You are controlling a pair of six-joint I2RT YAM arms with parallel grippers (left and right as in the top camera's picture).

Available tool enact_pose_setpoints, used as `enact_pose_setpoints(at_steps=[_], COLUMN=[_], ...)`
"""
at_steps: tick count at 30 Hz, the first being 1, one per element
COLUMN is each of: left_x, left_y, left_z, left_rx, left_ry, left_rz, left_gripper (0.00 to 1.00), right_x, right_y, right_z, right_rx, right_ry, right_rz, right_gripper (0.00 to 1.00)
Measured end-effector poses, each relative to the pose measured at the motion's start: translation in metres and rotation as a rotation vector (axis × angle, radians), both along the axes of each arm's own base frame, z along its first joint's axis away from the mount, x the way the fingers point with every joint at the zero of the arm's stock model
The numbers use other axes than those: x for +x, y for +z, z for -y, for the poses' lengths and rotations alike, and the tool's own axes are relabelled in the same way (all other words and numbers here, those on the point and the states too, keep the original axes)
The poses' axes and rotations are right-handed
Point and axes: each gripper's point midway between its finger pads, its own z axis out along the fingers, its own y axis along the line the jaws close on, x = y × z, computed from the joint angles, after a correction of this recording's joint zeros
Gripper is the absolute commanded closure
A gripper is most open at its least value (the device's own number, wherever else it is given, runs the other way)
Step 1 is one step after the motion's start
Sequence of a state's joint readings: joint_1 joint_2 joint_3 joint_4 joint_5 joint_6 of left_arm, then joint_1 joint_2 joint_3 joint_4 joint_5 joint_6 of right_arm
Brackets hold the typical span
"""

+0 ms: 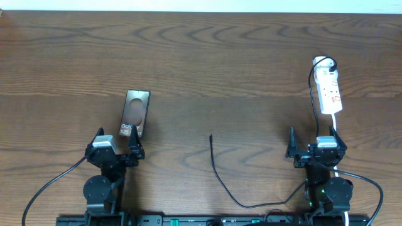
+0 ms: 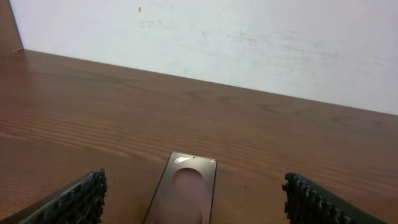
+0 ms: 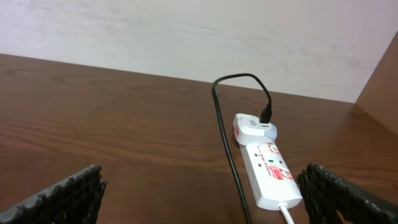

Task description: Plug charger to phone and switch on socket

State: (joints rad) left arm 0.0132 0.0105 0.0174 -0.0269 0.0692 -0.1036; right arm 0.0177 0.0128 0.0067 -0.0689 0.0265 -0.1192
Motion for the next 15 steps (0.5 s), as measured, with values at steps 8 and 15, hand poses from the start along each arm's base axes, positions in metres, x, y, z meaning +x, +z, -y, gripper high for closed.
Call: enact_pose_setpoints(at_steps=[8,15], left_x=[0.0000,0.0008], left_y=[0.0004,0.0078], left_z=[0.0001,0.0042], left_rx=[0.000,-0.002], left_ry=[0.000,-0.024], left_rz=[0.002,0.033], left_gripper=[0.11,0.11], right_x=[0.0000,0.0000], right_y=[0.0000,0.0000], right_z=[0.0000,0.0000], right_rx=[0.000,0.000], right_ry=[0.000,0.000], right_rz=[0.000,0.000], right_gripper=[0.01,0.01])
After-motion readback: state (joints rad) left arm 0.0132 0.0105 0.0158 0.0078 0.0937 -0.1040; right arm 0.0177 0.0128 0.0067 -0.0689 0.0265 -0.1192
